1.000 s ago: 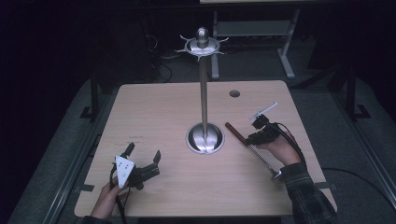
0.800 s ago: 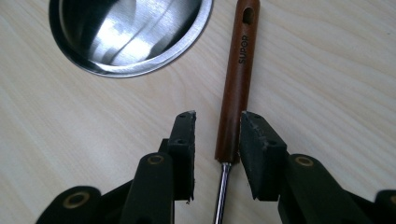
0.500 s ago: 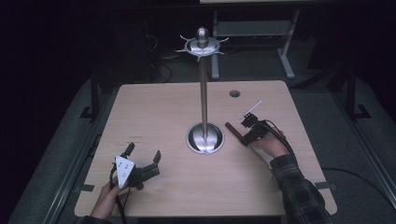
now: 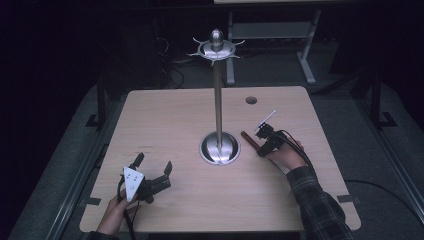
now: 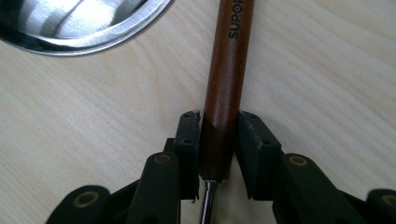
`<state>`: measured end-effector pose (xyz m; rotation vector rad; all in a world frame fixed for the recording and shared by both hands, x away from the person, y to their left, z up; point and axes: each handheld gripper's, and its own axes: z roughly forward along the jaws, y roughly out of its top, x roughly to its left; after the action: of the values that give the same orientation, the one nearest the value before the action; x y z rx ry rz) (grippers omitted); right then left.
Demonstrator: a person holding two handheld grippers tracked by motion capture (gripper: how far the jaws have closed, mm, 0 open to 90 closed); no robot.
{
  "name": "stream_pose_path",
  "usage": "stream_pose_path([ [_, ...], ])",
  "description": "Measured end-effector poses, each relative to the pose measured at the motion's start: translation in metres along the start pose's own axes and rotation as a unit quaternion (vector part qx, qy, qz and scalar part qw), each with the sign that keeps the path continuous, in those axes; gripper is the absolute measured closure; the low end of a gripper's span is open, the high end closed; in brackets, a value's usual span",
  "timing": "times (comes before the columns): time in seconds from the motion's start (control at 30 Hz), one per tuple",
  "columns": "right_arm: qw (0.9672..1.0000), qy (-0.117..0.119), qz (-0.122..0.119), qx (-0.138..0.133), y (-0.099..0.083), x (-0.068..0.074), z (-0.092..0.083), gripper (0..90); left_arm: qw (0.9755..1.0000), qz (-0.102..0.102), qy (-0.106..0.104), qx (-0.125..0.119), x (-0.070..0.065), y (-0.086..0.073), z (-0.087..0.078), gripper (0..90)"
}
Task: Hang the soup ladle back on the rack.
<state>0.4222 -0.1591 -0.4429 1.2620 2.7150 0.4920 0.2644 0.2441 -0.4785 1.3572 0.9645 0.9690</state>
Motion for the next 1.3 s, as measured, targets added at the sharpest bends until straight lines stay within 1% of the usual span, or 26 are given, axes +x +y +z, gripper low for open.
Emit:
stream_pose_path([
  [0.17, 0.9999, -0.008, 0.013, 0.001, 0.000, 0.003, 0.001, 71.3, 1.0000, 0.000, -0.001, 0.000, 0.000, 0.000, 0.000, 0.2],
  [0.23, 0.9997, -0.008, 0.024, 0.001, 0.000, 0.003, 0.000, 72.0, 1.0000, 0.001, -0.001, 0.000, 0.000, 0.000, 0.000, 0.2],
  [0.3, 0.9996, -0.005, 0.028, -0.003, -0.001, 0.002, 0.000, 73.0, 1.0000, 0.001, -0.001, 0.000, 0.000, 0.000, 0.000, 0.3],
  [0.53, 0.9995, -0.008, 0.028, -0.006, -0.002, 0.003, 0.000, 73.2, 1.0000, 0.001, -0.001, 0.000, 0.000, 0.000, 0.000, 0.2],
  [0.6, 0.9996, -0.011, 0.024, -0.012, -0.002, 0.002, 0.000, 73.2, 1.0000, 0.000, -0.001, 0.000, 0.000, 0.000, 0.000, 0.2],
  [0.67, 0.9995, -0.011, 0.027, -0.015, -0.003, 0.003, -0.004, 73.2, 1.0000, 0.001, -0.001, 0.000, 0.000, 0.000, 0.000, 0.3],
  [0.8, 0.9990, -0.010, 0.023, -0.037, -0.006, 0.003, -0.013, 73.3, 1.0000, 0.001, -0.001, 0.000, 0.000, 0.000, 0.000, 0.2],
  [0.9, 0.9979, -0.008, 0.027, -0.058, -0.009, 0.004, -0.024, 73.3, 1.0000, 0.001, -0.001, 0.000, 0.000, 0.000, 0.000, 0.3],
  [0.93, 0.9975, -0.008, 0.022, -0.066, -0.011, 0.004, -0.027, 73.3, 1.0000, 0.001, -0.001, 0.000, 0.000, 0.000, 0.000, 0.2],
  [1.03, 0.9951, -0.003, 0.026, -0.095, -0.017, 0.002, -0.039, 73.4, 1.0000, 0.001, -0.001, 0.000, 0.000, 0.000, 0.000, 0.2],
  [1.07, 0.9946, -0.003, 0.026, -0.101, -0.018, 0.001, -0.041, 73.4, 1.0000, 0.001, -0.001, 0.000, 0.000, 0.000, 0.000, 0.2],
  [1.17, 0.9923, 0.001, 0.035, -0.119, -0.022, -0.001, -0.049, 73.4, 1.0000, 0.001, -0.001, 0.000, 0.000, 0.000, 0.000, 0.2],
  [1.3, 0.9885, 0.006, 0.042, -0.145, -0.028, -0.003, -0.059, 73.4, 1.0000, 0.001, -0.001, 0.000, 0.000, 0.000, 0.000, 0.2],
])
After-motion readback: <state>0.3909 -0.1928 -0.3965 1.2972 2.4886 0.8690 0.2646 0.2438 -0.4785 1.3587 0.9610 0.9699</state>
